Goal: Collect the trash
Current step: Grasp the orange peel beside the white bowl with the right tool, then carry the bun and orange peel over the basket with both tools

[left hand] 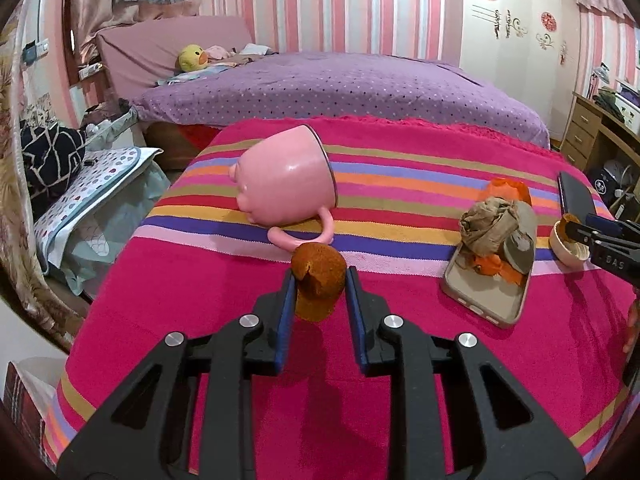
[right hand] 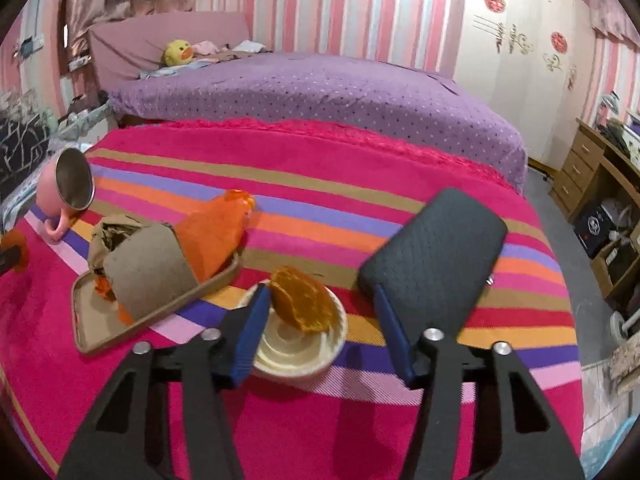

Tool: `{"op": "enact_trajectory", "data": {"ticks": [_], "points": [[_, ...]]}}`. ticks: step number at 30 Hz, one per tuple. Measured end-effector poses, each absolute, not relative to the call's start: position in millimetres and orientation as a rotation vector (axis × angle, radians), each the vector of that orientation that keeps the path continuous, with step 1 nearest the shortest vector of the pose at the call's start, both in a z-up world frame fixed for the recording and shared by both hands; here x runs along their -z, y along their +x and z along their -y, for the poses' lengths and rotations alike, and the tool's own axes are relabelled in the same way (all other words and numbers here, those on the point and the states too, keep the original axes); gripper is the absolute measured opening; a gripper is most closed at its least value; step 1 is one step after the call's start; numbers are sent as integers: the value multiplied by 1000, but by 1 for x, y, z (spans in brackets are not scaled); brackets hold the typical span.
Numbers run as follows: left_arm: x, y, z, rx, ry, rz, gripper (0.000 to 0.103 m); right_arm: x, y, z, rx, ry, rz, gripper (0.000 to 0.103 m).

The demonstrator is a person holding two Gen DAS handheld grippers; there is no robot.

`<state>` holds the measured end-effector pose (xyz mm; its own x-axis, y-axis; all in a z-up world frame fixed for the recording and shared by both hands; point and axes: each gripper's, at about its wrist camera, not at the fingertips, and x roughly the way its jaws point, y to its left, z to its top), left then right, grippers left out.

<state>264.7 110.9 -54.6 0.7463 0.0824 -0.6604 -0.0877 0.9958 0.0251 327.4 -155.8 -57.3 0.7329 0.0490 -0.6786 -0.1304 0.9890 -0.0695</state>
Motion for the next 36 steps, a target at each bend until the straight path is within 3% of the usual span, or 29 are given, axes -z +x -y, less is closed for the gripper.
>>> {"op": "enact_trajectory", "data": {"ticks": [2,8,21,36], "points": [[54,265,-109,-95,-8,-729,24,60,330,147,-118,-153,-754,32],[46,259,-104,-92,2,-715,24,54,320,147,-131,-170,-720,21],[31,222,-74,-56,57,-667,24,15,227,207,-104,-29,-664,21],[21,157,-1,59,66,-614,23,8,116,274,-12,27,-626,21]]}}
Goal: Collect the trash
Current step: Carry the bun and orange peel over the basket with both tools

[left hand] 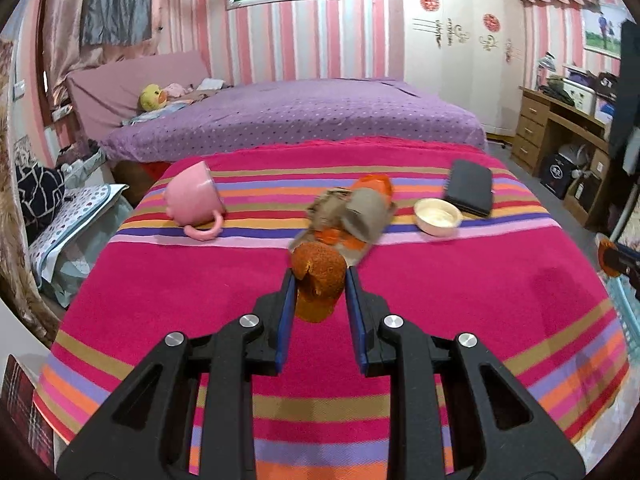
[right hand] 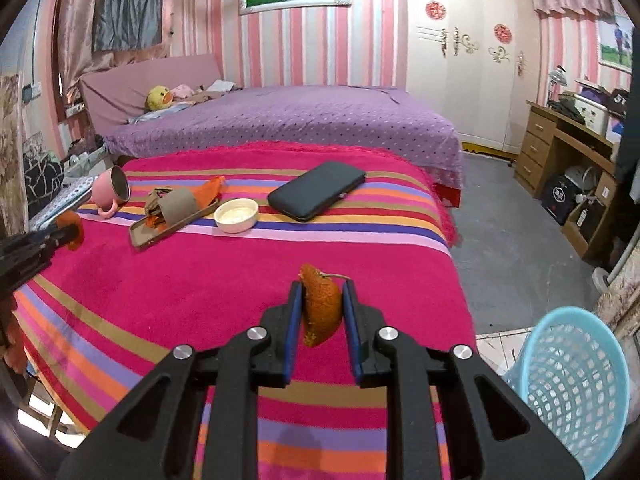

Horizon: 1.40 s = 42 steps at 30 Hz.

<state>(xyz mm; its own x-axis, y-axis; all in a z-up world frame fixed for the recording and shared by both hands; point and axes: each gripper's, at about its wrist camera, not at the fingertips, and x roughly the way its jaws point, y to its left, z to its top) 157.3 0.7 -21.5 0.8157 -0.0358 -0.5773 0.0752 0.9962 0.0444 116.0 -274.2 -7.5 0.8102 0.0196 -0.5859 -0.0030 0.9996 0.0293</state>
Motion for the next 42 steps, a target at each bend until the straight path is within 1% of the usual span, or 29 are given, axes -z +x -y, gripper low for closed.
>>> {"op": "enact_trajectory", "data": {"ticks": [11,22,31,42], "points": [[36,143,39,51,100,-637,24,6,101,298,-39,25,-595,21],[26,144,62,92,35,-646,24,0,81,343,3,53,-559,21],[14,137,121,151,57,-607,24,-10,53,396,75,93,-519,21],[-1,124,201,292,141,-556,24,-4,18,467,202,132,-528,21]]}}
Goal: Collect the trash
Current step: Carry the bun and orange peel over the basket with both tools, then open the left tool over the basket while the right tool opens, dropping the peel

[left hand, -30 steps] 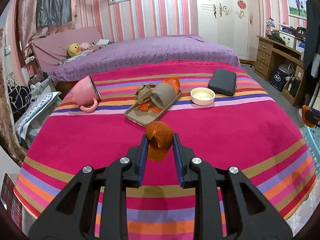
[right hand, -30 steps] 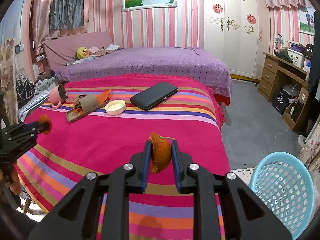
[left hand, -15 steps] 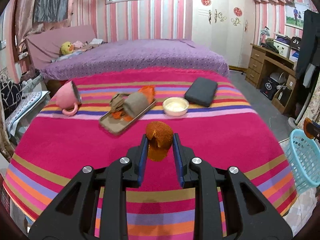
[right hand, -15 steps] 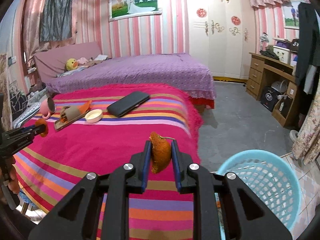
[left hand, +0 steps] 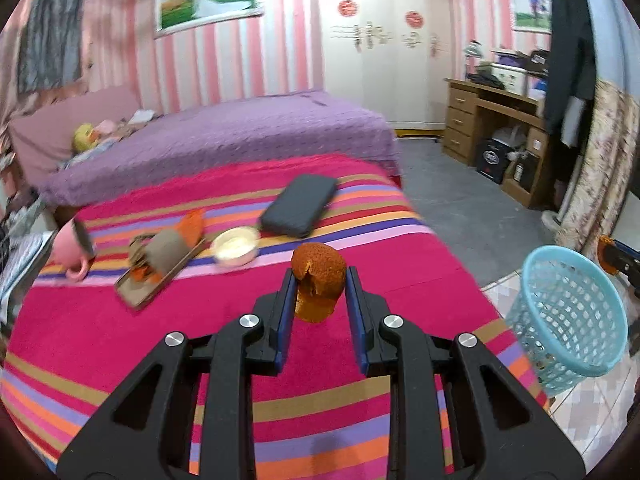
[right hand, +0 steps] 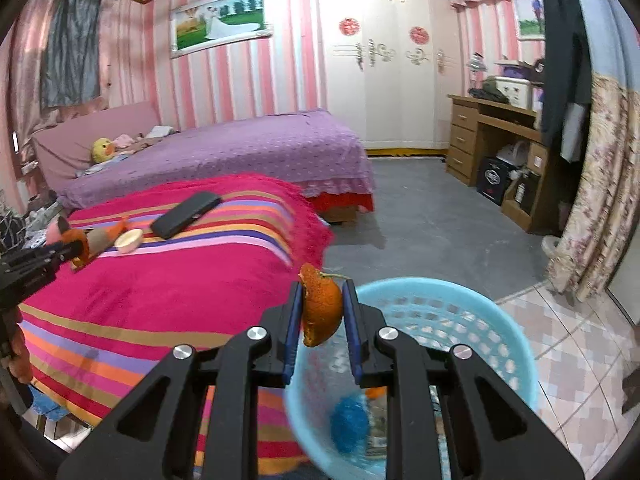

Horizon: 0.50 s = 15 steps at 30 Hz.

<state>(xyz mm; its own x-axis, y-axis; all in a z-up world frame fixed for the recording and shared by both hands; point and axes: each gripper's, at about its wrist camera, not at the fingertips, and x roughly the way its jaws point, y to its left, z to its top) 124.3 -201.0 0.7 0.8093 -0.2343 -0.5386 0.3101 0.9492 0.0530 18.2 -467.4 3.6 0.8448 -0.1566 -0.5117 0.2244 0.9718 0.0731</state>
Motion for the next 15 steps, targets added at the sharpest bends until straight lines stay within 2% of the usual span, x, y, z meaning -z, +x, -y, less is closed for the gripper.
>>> {"op": "enact_trajectory", "data": {"ticks": [15], "points": [[31,110,331,524,212,-606,24,21,-8,538,346,144,-566,21]]}}
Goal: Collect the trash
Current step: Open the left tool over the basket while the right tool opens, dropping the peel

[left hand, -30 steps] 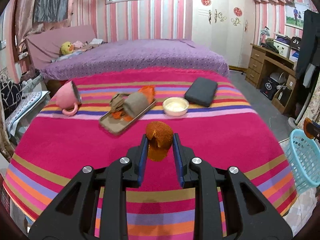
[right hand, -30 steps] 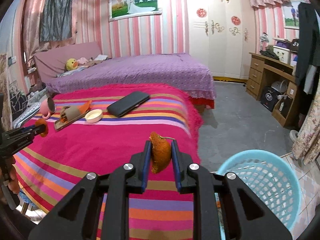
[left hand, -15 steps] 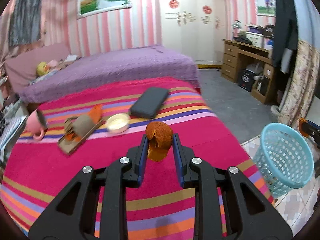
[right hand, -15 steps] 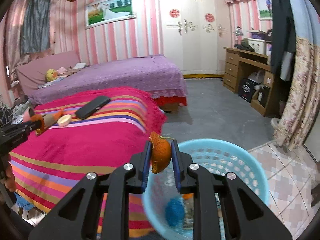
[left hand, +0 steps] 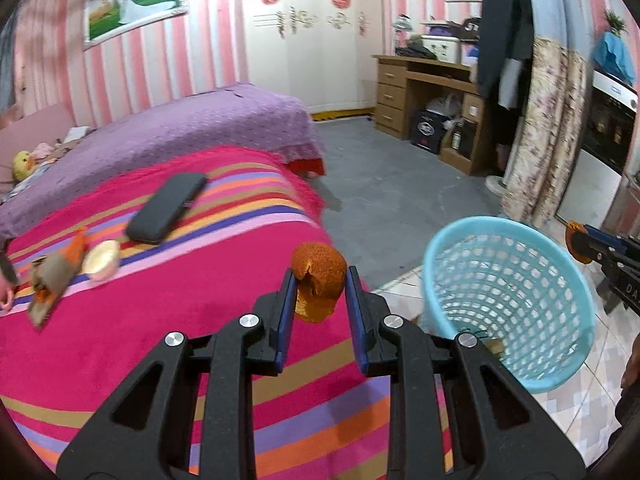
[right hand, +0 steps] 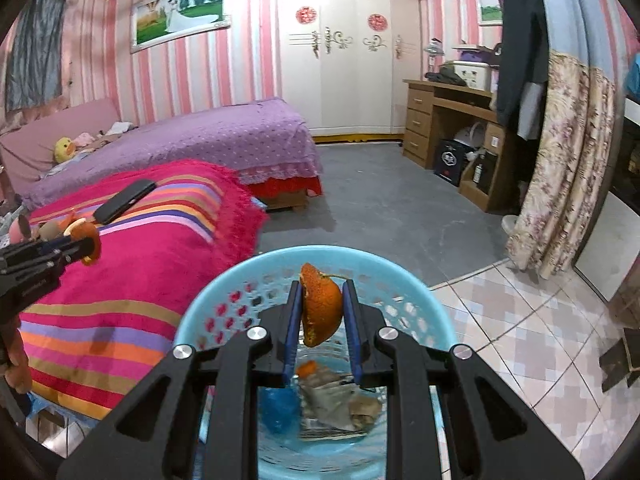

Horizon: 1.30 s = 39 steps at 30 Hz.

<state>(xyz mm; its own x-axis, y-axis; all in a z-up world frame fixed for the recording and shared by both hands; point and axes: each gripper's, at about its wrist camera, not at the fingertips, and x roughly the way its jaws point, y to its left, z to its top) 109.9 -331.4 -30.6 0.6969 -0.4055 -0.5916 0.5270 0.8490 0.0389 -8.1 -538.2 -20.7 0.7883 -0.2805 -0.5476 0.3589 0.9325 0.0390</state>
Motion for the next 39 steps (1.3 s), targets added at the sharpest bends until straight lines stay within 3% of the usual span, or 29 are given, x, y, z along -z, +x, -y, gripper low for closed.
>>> {"op": "enact_trajectory", "data": {"ticks": [17,19,21,27,37,39], "points": [[63,101,454,739,264,-649,24,42,-23,591,460,223,-570,21],[64,99,458,761,287,-642,36,43,-23,593,455,232,-570,21],[62,98,459,752,296,-614,65,46,-23,594,450,240,-571,21],[52,108,440,686,255,-586,92,49,-24,595,441,252,-569,21],[36,124,394,576,245,-537,97,57,-18,593,428,272,-576,24],[33,125,388,567,239,-536,97,59,-16,592,435,273,-581,33]]}}
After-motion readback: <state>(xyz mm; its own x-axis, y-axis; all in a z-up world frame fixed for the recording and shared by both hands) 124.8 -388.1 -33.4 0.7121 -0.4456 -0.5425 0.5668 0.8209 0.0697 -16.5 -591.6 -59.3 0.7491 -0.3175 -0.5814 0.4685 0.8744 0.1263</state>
